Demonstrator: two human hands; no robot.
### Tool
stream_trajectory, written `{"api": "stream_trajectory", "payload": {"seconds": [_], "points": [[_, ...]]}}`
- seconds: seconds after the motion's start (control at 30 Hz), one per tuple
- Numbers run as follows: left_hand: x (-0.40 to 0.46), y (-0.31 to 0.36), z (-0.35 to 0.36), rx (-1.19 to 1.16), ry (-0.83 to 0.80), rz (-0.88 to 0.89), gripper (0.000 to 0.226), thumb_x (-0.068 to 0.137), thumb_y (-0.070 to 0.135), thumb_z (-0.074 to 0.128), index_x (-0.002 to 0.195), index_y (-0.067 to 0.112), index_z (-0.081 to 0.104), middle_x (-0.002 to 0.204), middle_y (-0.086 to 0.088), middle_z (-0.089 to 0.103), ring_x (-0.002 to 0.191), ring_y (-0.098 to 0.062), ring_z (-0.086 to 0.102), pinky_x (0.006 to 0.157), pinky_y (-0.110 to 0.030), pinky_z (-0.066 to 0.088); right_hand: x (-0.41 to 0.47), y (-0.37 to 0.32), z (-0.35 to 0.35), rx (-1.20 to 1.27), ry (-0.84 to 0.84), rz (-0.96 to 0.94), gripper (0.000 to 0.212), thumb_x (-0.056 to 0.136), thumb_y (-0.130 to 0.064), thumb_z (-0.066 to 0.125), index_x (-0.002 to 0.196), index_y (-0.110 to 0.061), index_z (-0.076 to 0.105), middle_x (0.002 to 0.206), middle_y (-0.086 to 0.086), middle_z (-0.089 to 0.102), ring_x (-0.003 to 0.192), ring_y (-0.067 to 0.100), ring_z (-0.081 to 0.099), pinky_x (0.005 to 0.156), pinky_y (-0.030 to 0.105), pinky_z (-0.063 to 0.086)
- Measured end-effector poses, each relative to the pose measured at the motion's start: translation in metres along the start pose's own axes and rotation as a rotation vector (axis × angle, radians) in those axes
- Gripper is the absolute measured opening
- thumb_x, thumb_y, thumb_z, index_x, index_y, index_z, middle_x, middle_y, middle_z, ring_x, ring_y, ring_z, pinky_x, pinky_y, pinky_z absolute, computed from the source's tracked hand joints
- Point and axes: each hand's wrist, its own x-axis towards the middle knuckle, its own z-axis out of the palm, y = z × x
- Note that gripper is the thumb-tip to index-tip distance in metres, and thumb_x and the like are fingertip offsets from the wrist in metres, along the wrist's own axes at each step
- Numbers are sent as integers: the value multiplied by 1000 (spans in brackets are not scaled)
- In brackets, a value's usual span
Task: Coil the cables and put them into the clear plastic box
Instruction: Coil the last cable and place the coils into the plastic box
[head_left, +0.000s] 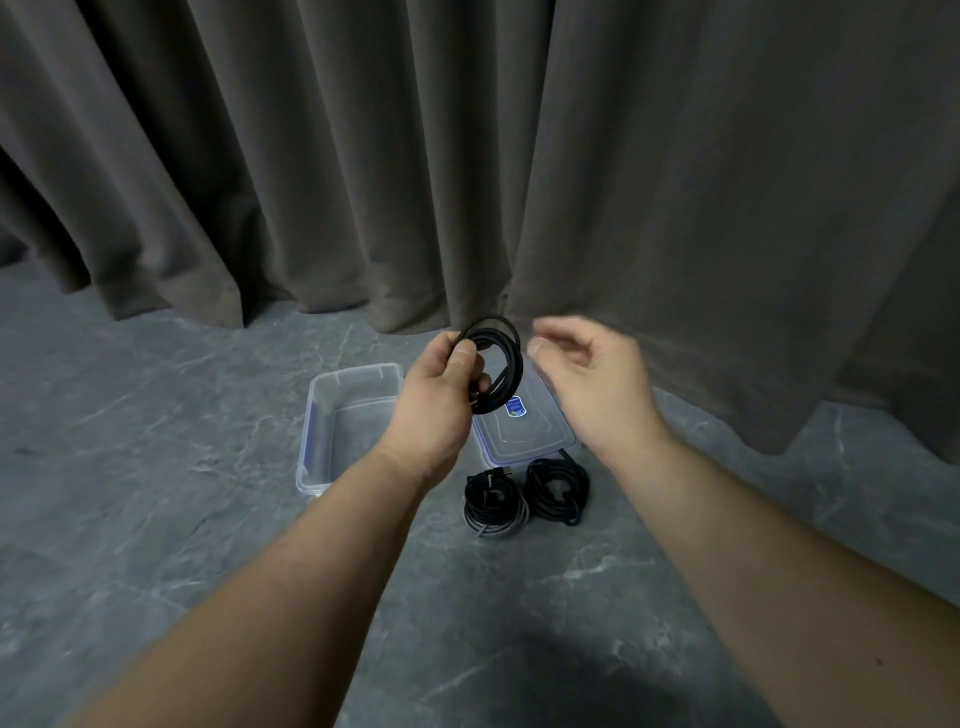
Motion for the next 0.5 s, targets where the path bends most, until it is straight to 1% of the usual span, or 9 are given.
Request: {"api": "stream_trajectory", "payload": {"seconds": [0.07,0.17,0.23,0.27,0.3,0.33,0.4,0.43,0.5], "points": [[2,-1,-1,11,53,0,25,104,13,37,84,17,52,70,3,45,65,-10,45,73,-32,39,-1,-2,1,-113,63,-272,17,78,-9,67,82,-26,64,82,-10,55,65,5,53,65,19,47],[6,-2,-2,3,86,-17,26,104,15,39,81,19,51,70,2,50,70,-14,51,70,-36,38,-6,-1,7,-259,-155,-413,14,75,-8,66,83,-18,71,75,-13,47,61,2,48,62,14,41],[6,-2,0,-28,82,-25,28,104,14,39,78,18,49,67,3,50,67,-15,49,62,-31,41,-7,9,9,-343,-255,-350,25,77,-5,68,98,-18,74,77,-15,46,61,1,48,66,16,42],[5,-2,2,-49,76,-31,27,104,12,39,78,16,48,66,2,50,66,-16,50,58,-28,44,-7,13,10,-328,-250,-293,28,78,-5,69,102,-18,74,76,-14,47,61,2,49,67,18,43],[4,-2,3,-87,57,-37,26,104,10,38,79,14,47,68,0,49,68,-19,51,60,-29,49,-8,16,10,-285,-215,-241,27,78,-6,71,103,-18,74,76,-12,50,61,3,50,67,20,45],[3,-2,5,-138,27,-41,24,103,9,38,81,12,47,71,-4,49,74,-25,52,71,-35,55,-8,17,11,-236,-169,-199,23,78,-9,74,99,-19,75,75,-10,54,61,5,52,66,22,46],[2,-4,7,-198,-11,-46,22,103,8,38,83,9,48,76,-7,49,87,-31,50,94,-49,49,-8,17,12,-198,-110,-143,18,75,-18,78,91,-25,74,71,-4,59,59,10,53,63,29,50],[1,-4,8,-193,-13,-44,22,103,8,38,84,9,49,77,-7,50,88,-31,49,96,-48,47,-8,17,13,-216,-102,-125,16,74,-22,79,88,-26,72,67,-3,58,57,10,51,61,31,50],[2,-5,7,-160,-10,-25,24,103,8,38,83,10,50,76,-4,52,84,-27,51,89,-41,47,-9,16,15,-270,-110,-97,16,75,-25,78,87,-26,68,60,-6,55,53,9,49,61,30,48]]}}
